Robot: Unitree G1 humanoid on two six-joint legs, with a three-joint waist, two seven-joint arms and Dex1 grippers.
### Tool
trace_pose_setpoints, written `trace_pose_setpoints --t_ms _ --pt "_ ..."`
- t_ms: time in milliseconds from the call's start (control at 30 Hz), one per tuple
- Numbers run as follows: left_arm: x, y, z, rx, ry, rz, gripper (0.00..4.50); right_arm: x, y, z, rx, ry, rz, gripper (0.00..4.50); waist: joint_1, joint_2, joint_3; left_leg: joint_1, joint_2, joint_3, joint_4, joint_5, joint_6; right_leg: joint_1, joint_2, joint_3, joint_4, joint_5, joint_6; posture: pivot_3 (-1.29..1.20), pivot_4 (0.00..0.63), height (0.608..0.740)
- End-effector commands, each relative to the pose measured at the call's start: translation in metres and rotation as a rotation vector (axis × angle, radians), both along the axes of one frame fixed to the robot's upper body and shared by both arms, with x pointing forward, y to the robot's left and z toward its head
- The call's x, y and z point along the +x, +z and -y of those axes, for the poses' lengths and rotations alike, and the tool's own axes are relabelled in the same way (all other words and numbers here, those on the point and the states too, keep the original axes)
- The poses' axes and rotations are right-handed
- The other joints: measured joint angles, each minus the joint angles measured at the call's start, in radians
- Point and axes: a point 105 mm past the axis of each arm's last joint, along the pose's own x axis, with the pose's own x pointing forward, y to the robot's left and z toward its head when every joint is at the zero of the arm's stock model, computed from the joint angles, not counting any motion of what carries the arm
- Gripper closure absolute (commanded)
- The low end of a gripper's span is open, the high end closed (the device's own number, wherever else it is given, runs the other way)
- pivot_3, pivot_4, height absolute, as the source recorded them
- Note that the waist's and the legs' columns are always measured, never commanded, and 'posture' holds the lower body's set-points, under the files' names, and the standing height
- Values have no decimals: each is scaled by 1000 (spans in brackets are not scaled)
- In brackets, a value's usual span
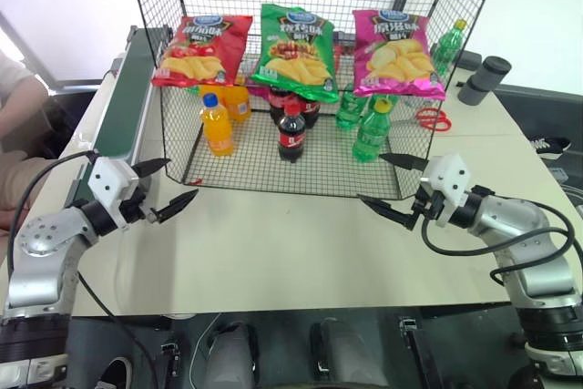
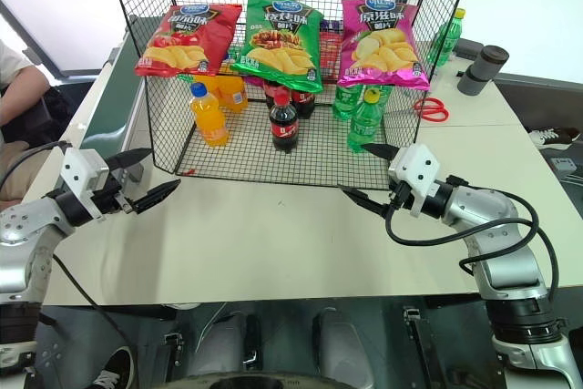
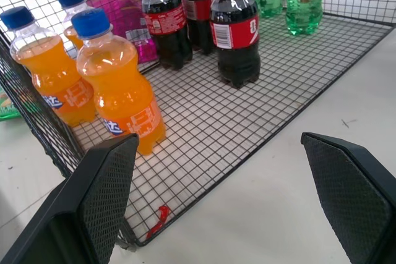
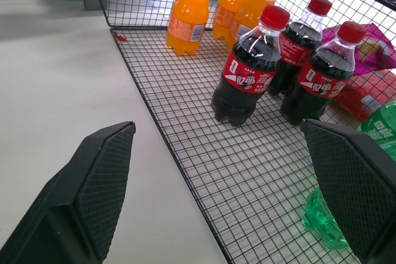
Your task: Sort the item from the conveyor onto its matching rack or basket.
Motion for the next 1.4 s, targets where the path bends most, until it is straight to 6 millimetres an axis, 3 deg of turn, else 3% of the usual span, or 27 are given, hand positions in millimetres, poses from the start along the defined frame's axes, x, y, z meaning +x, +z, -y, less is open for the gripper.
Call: trace_pose_setpoints --t_ms 33,267,633,1100,1400 --pt "-2 8 -5 19 -7 11 0 -2 21 5 15 2 51 48 0 0 0 0 0 0 0 0 0 0 0 0 0 0 0 0 150 740" --pt "4 14 -19 35 8 -4 0 -10 33 14 16 1 37 48 0 0 0 0 0 0 0 0 0 0 0 0 0 0 0 0 150 740" --pt "6 22 -15 50 -16 -9 0 -32 44 22 25 -15 27 48 1 0 0 0 0 0 0 0 0 0 0 0 0 0 0 0 150 740" --pt "16 28 -9 44 -30 18 0 -30 58 29 6 -33 67 48 1 0 0 0 0 0 1 0 0 0 0 0 0 0 0 0 150 740" --pt "17 16 -6 38 -32 18 0 -27 43 28 -1 -35 59 48 1 0 0 0 0 0 1 0 0 0 0 0 0 0 0 0 150 740"
